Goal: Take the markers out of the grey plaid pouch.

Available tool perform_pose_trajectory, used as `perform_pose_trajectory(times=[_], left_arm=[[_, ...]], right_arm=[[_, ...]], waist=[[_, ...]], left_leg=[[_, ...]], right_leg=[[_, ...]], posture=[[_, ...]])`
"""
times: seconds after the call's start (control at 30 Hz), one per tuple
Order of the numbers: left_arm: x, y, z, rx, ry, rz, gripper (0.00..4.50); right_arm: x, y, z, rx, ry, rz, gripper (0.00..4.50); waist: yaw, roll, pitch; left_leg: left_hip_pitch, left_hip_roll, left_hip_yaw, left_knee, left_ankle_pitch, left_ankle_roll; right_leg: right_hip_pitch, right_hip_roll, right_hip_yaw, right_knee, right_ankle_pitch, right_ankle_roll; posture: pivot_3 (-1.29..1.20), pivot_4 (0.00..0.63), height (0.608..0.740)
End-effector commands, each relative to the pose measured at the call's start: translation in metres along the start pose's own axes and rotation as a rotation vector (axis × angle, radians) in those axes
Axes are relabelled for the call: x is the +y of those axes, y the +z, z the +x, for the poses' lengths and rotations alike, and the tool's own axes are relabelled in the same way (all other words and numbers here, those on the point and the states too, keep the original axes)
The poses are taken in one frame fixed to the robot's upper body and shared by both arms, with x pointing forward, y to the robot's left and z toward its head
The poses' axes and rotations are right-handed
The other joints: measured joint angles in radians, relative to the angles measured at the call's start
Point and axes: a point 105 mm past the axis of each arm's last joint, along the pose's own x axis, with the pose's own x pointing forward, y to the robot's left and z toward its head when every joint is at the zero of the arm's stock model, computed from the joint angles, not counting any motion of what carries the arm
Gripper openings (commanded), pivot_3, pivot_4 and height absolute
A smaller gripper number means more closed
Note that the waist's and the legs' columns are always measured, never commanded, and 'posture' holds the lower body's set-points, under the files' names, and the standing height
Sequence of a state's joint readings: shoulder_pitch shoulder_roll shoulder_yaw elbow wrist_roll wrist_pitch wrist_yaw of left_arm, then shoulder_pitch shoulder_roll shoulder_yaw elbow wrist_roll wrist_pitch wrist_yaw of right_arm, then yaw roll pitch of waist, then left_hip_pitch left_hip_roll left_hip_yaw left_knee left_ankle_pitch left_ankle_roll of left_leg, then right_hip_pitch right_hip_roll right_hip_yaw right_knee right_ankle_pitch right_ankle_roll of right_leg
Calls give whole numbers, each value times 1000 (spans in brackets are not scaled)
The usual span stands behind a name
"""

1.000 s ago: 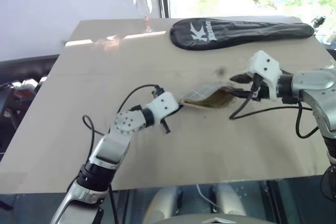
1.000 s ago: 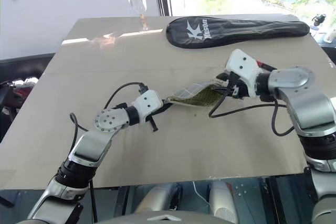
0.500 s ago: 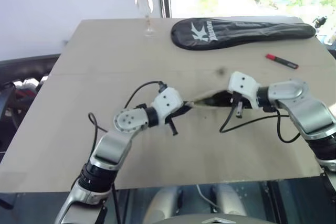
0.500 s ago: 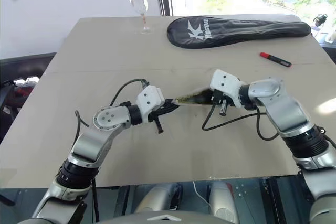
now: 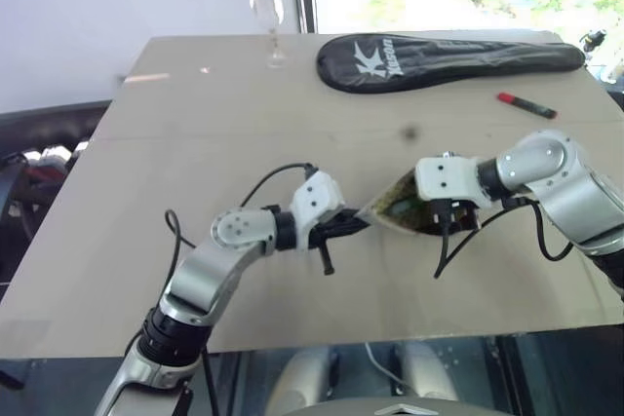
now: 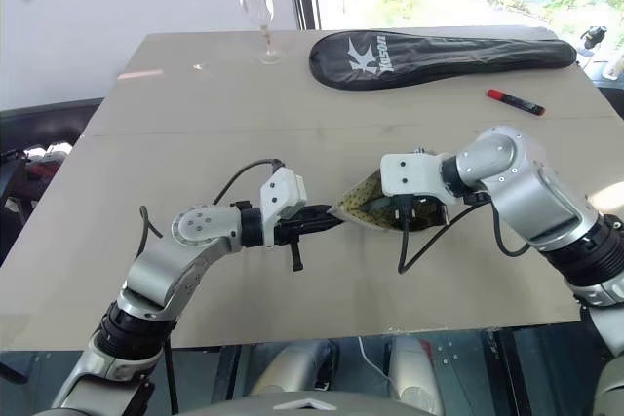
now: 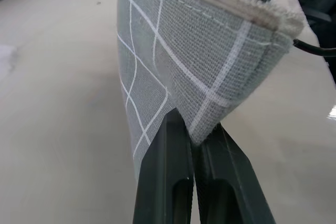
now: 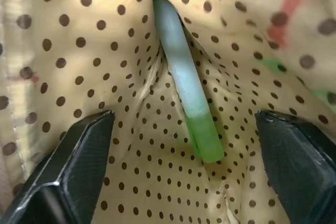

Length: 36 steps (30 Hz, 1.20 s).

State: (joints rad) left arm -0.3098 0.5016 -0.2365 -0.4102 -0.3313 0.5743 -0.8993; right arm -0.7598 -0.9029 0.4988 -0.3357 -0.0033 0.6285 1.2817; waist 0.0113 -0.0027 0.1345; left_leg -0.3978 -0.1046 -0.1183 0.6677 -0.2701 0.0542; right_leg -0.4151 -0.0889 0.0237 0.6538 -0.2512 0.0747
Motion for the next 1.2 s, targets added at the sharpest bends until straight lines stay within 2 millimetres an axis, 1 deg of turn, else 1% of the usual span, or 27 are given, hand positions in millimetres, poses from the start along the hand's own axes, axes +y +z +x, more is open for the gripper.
perform_pose_trajectory(times=[0.03, 0.07, 0.13, 0.17, 0.3, 0.33, 0.37, 0.4, 0.43, 0.47, 0.5, 0.53, 0.63, 0.73, 0.83, 1.03, 1.1, 1.2], left_arm=[[-11, 14, 2, -53, -70, 2, 0], [-12, 13, 2, -54, -81, -12, 0], [-13, 10, 5, -48, -102, -26, 0], [-13, 9, 6, -46, -107, -27, 0], [-14, 7, 9, -43, -118, -32, 0], [-14, 7, 9, -43, -118, -32, 0], [-13, 7, 10, -43, -118, -32, 0], [-13, 7, 10, -43, -117, -33, 0], [-13, 7, 9, -42, -113, -34, 0], [-13, 6, 9, -40, -108, -35, 0], [-13, 4, 8, -37, -104, -35, 0], [-13, 3, 8, -33, -101, -35, 0], [-12, -2, 8, -17, -83, -27, 0], [-6, -12, 8, 17, -43, -4, 0], [8, -27, 4, 99, 37, 87, 0], [22, -46, -4, 178, 120, 208, 0], [25, -50, -6, 195, 134, 238, 0], [28, -48, -7, 184, 156, 248, 0]], right_arm=[[6, 2, 1, 32, 50, -37, 4459], [6, -2, 6, 45, 63, -34, 4459], [4, -17, 20, 100, 78, -33, 4459], [3, -21, 24, 116, 82, -36, 4459], [-3, -31, 47, 100, 90, 2, 4459], [-4, -34, 50, 100, 90, 4, 4459], [-5, -36, 51, 101, 90, 3, 3930], [-5, -38, 52, 105, 95, -2, 3659], [-3, -39, 51, 104, 104, -6, 3062], [-3, -39, 51, 101, 109, -8, 2657], [-2, -38, 51, 96, 110, -11, 2123], [-3, -37, 51, 93, 110, -15, 1751], [-4, -34, 49, 83, 98, -30, 422], [-8, -29, 43, 75, 73, -49, 393], [-19, -18, 29, 71, -6, -83, 393], [-32, -2, 3, 26, -127, -72, 393], [-32, 1, -4, 7, -148, -50, 393], [-32, 9, -13, -37, -181, -28, 393]], waist=[[0, 0, 0], [0, 0, 0], [-1, 0, 0], [-2, 0, 0], [-7, 0, 0], [-11, -1, 0], [-12, -1, 0], [-14, -1, 0], [-15, -1, -1], [-15, -1, -1], [-14, -1, -1], [-14, -1, -1], [-15, -1, -1], [-14, -1, -1], [-13, -1, -1], [-11, -1, 0], [-11, -1, 0], [-9, 0, 0]], left_leg=[[0, 0, 0, 0, 0, 0], [0, 0, 0, 0, 0, 0], [0, 0, 0, 0, 0, 0], [0, 0, 0, 0, 0, 0], [1, 0, 0, 0, 0, 0], [1, 0, 0, 0, 0, 0], [1, 0, 0, 0, 0, 0], [1, 0, 0, 0, 0, 0], [1, 0, 0, 0, 0, 0], [2, 0, 0, 1, 0, 0], [2, 0, 0, 1, 0, 0], [2, 0, 0, 1, 0, 0], [2, 0, 0, 2, 0, 0], [3, 0, -1, 1, 0, 0], [3, 0, -1, 1, 0, 0], [2, 0, 0, 1, 0, 0], [1, 0, -1, 0, 0, 0], [0, 0, -1, 0, 0, 0]], right_leg=[[0, 0, 0, 0, 0, 0], [0, 0, 0, 0, 0, 0], [0, 0, 0, 0, 0, 0], [0, 0, 0, 0, 0, 0], [0, 1, 0, 1, 0, 0], [0, 1, 0, 1, 0, 0], [0, 1, 0, 1, 0, 0], [1, 1, 0, 1, 0, 0], [1, 1, 0, 1, 0, 0], [1, 1, 0, 1, 0, 0], [1, 1, 0, 1, 0, 0], [2, 1, 0, 1, 0, 0], [2, 1, 0, 1, 0, 0], [2, 1, 0, 1, 0, 0], [2, 0, 0, 1, 0, 0], [1, 0, 0, 1, 0, 0], [1, 0, 0, 1, 0, 0], [1, 0, 0, 0, 0, 0]], posture=[[0, 150, 740], [0, 150, 740], [0, 150, 740], [0, 150, 740], [0, 150, 740], [0, 150, 740], [0, 150, 740], [0, 150, 740], [0, 150, 740], [0, 150, 740], [0, 150, 740], [0, 150, 740], [0, 150, 740], [0, 150, 740], [0, 150, 740], [0, 150, 740], [0, 150, 740], [0, 150, 740]])
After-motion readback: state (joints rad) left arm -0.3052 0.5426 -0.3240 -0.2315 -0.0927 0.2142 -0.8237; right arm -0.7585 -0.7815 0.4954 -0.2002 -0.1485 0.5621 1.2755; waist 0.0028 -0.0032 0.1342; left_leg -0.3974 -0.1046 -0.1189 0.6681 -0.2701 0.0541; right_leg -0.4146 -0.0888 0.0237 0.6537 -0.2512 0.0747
